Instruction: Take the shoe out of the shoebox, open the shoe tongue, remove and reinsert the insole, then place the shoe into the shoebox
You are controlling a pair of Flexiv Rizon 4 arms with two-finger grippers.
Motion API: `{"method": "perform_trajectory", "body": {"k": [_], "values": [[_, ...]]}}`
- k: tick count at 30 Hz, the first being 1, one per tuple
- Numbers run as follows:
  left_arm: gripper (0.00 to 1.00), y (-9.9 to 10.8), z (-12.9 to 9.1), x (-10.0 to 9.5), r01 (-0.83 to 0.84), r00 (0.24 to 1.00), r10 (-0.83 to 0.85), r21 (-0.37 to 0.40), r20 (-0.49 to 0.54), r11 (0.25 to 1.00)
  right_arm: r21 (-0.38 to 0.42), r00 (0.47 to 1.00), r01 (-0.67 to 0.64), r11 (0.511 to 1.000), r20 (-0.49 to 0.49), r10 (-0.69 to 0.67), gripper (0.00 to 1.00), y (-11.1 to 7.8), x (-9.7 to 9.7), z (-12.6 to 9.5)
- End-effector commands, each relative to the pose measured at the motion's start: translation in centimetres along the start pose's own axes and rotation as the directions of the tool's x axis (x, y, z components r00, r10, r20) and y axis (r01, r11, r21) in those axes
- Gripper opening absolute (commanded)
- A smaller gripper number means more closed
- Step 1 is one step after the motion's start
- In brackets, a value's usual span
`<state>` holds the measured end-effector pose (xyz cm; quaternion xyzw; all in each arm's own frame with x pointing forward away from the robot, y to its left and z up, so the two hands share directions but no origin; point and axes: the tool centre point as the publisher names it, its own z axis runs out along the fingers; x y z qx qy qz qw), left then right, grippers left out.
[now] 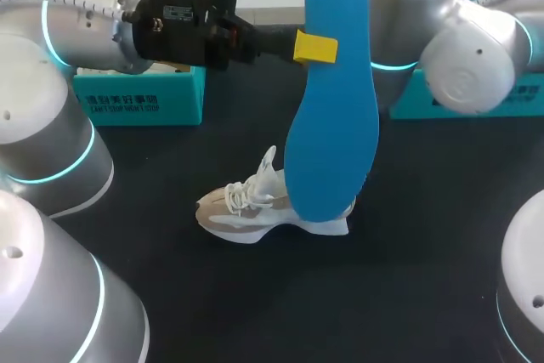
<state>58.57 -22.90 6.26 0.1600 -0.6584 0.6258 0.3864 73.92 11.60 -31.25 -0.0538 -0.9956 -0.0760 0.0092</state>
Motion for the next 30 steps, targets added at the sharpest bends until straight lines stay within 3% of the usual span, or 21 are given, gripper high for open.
{"method": "perform_trajectory", "body": {"k": [1,13,21,30], "values": [[0.0,0.1,0.1,-0.1,-0.001,1.0,0.001,0.0,0.0,1.0,0.003,1.0,0.0,1.0,0.0,0.0,1.0,0.2,0.0,0.2],[0.0,0.1,0.1,-0.1,-0.001,1.0,0.001,0.0,0.0,1.0,0.003,1.0,0.0,1.0,0.0,0.0,1.0,0.2,0.0,0.2],[0.0,0.1,0.1,-0.1,-0.001,1.0,0.001,0.0,0.0,1.0,0.01,0.999,0.005,1.0,0.039,-0.005,1.0,2.4,-2.7,2.1],[0.0,0.1,0.1,-0.1,-0.001,1.0,0.001,0.0,0.0,1.0,0.003,0.998,0.05,0.999,0.026,-0.05,1.0,4.6,-4.2,5.1]]}}
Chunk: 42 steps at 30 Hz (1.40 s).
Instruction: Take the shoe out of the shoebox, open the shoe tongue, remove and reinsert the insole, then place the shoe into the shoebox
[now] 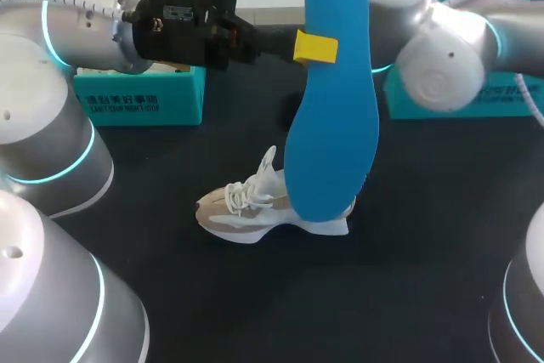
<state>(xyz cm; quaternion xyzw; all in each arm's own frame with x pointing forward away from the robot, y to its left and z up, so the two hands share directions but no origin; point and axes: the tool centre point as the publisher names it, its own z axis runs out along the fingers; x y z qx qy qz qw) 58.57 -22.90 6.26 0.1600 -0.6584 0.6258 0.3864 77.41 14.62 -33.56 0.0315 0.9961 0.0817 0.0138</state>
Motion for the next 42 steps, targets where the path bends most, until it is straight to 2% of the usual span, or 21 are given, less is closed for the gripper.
{"method": "perform_trajectory", "body": {"k": [1,6,7,9,10,11,19,25,32,35,37,38,39,40,42], "values": [[0.0,0.1,0.1,-0.1,-0.001,1.0,0.001,0.0,0.0,1.0,0.015,1.0,0.003,1.0,-0.016,-0.003,1.0,1.7,-1.0,2.8],[0.0,0.1,0.1,-0.1,-0.001,1.0,0.001,0.0,0.0,1.0,0.015,1.0,0.001,1.0,-0.011,-0.001,1.0,1.9,-1.1,4.8],[0.0,0.1,0.1,-0.1,-0.001,1.0,0.001,0.0,0.0,1.0,0.025,1.0,-0.004,1.0,-0.016,0.005,0.95,1.9,-1.2,5.1],[0.0,0.1,0.1,-0.1,-0.001,1.0,0.001,0.0,0.0,1.0,0.021,1.0,0.002,1.0,-0.024,-0.002,0.47,2.1,-1.2,5.5],[0.0,0.1,0.1,-0.1,-0.001,1.0,0.001,0.0,0.0,1.0,0.024,1.0,0.002,1.0,-0.03,-0.001,0.33,2.1,-1.1,5.6],[0.0,0.1,0.1,-0.1,-0.001,1.0,0.001,0.0,0.0,1.0,0.027,0.999,0.004,1.0,-0.039,-0.003,0.02,2.2,-1.1,5.8],[0.0,0.1,0.1,-0.1,-0.001,1.0,0.001,0.0,0.0,1.0,0.055,0.996,-0.011,0.998,-0.089,0.016,0.0,1.5,0.2,5.4],[0.0,0.1,0.1,-0.1,-0.001,1.0,0.001,0.0,0.0,1.0,0.06,0.99,-0.025,0.998,-0.137,0.033,0.0,1.1,0.6,3.7],[0.0,0.1,0.1,-0.1,-0.001,1.0,0.001,0.0,0.0,1.0,0.028,0.956,-0.118,0.993,-0.266,0.121,0.0,1.3,1.0,0.9],[0.0,0.1,0.1,-0.1,-0.001,1.0,0.001,0.0,0.0,1.0,0.001,0.915,-0.262,0.965,-0.318,0.249,0.0,1.2,1.4,-0.4],[0.0,0.1,0.1,-0.1,-0.001,1.0,0.001,0.0,0.0,1.0,-0.093,0.897,-0.344,0.935,-0.328,0.297,0.0,1.0,1.8,-1.1],[0.0,0.1,0.1,-0.1,-0.001,1.0,0.001,0.0,0.0,1.0,-0.141,0.893,-0.393,0.909,-0.293,0.341,0.0,1.0,2.0,-1.5],[0.0,0.1,0.1,-0.1,-0.001,1.0,0.001,0.0,0.0,1.0,-0.183,0.898,-0.384,0.905,-0.304,0.319,0.0,1.2,2.0,-1.6],[0.0,0.1,0.1,-0.1,-0.001,1.0,0.001,0.0,0.0,1.0,-0.244,0.91,-0.4,0.884,-0.218,0.351,0.0,1.4,2.1,-1.9],[0.0,0.1,0.1,-0.1,-0.001,1.0,0.001,0.0,0.0,1.0,-0.244,0.91,-0.4,0.884,-0.218,0.351,0.0,1.4,2.1,-1.9]]}}
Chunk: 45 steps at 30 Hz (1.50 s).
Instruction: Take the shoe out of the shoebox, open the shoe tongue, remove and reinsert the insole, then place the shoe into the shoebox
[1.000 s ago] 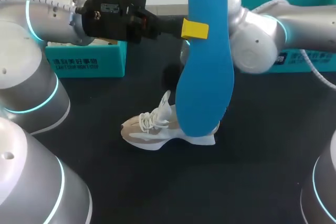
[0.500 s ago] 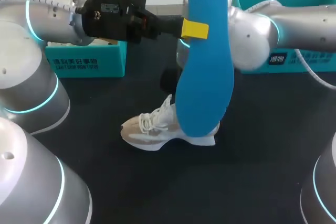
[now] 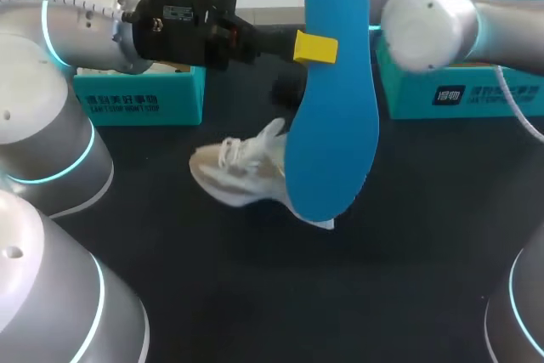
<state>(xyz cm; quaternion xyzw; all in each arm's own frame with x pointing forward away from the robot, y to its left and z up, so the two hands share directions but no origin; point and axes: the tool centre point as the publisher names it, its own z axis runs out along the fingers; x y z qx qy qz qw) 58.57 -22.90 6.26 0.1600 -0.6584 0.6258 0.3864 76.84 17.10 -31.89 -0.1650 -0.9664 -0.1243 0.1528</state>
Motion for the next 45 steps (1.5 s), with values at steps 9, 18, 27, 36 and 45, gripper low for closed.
{"method": "perform_trajectory", "body": {"k": [9,18,27,36,45], "values": [[0.0,0.1,0.1,-0.1,-0.001,1.0,0.001,0.0,0.0,1.0,-0.243,0.992,-0.041,0.969,0.102,0.067,0.0,-1.6,1.1,-0.4],[0.0,0.1,0.1,-0.1,-0.001,1.0,0.001,0.0,0.0,1.0,-0.267,0.937,-0.328,0.906,0.029,0.348,0.0,-1.2,1.3,-0.9],[0.0,0.1,0.1,-0.1,-0.001,1.0,0.001,0.0,0.0,1.0,-0.301,0.711,-0.69,0.659,-0.108,0.695,0.0,-2.3,2.7,-1.3],[0.0,0.1,0.1,-0.1,-0.001,1.0,0.001,0.0,0.0,1.0,-0.346,0.533,-0.809,0.475,-0.09,0.842,0.0,-3.1,4.0,-0.6],[0.0,0.1,0.1,-0.1,-0.001,1.0,0.001,0.0,0.0,1.0,-0.283,0.495,-0.828,0.483,0.034,0.868,0.0,-3.1,4.0,-1.1]]}}
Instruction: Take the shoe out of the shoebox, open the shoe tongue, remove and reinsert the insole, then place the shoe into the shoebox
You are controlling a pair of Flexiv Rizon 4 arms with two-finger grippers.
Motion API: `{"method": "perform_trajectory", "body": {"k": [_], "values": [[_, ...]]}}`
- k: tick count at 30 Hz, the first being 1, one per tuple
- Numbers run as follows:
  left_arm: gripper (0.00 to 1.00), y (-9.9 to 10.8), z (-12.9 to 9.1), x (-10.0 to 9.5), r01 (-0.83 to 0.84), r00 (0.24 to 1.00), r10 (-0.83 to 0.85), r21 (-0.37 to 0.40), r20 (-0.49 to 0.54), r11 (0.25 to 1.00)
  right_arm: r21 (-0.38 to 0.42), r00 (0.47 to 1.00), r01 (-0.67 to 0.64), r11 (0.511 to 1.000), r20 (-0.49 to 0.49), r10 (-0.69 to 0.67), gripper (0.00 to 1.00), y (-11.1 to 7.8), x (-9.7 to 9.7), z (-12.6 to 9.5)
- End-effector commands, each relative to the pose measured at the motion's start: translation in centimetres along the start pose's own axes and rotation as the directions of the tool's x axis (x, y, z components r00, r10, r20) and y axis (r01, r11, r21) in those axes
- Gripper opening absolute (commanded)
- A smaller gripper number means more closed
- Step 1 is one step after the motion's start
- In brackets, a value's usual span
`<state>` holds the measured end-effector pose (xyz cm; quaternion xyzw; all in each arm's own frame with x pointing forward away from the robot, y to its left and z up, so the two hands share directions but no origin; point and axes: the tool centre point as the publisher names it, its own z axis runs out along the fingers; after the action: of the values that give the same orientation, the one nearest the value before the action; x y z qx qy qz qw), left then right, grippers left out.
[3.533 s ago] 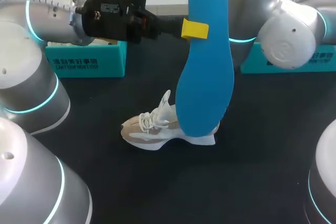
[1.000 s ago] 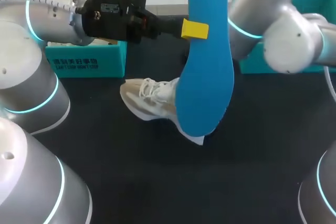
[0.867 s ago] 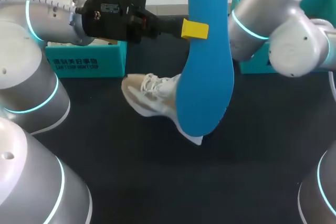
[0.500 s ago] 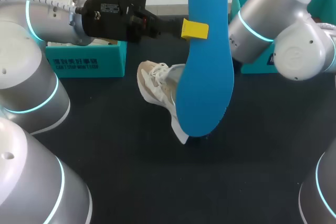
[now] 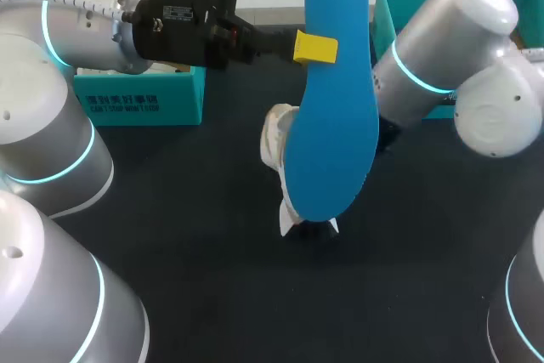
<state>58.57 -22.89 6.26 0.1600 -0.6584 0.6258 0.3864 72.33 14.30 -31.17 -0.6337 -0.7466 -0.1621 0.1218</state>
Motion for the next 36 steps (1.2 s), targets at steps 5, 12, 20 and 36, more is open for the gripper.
{"method": "perform_trajectory", "body": {"k": [5,12,20,36], "values": [[0.0,0.1,0.1,-0.1,-0.001,1.0,0.001,0.0,0.0,1.0,0.002,0.993,-0.011,1.0,0.118,0.011,0.0,0.3,1.0,-0.6],[0.0,0.1,0.1,-0.1,-0.001,1.0,0.001,0.0,0.0,1.0,-0.04,0.981,0.001,0.999,0.193,0.007,0.0,0.8,0.3,0.2],[0.0,0.1,0.1,-0.1,-0.001,1.0,0.001,0.0,0.0,1.0,-0.053,0.978,-0.007,0.999,0.207,0.018,0.0,1.6,-0.3,2.3],[0.0,0.1,0.1,-0.1,-0.001,1.0,0.001,0.0,0.0,1.0,-0.045,0.99,-0.003,0.999,0.139,0.01,0.0,0.9,-2.5,6.1]]}}
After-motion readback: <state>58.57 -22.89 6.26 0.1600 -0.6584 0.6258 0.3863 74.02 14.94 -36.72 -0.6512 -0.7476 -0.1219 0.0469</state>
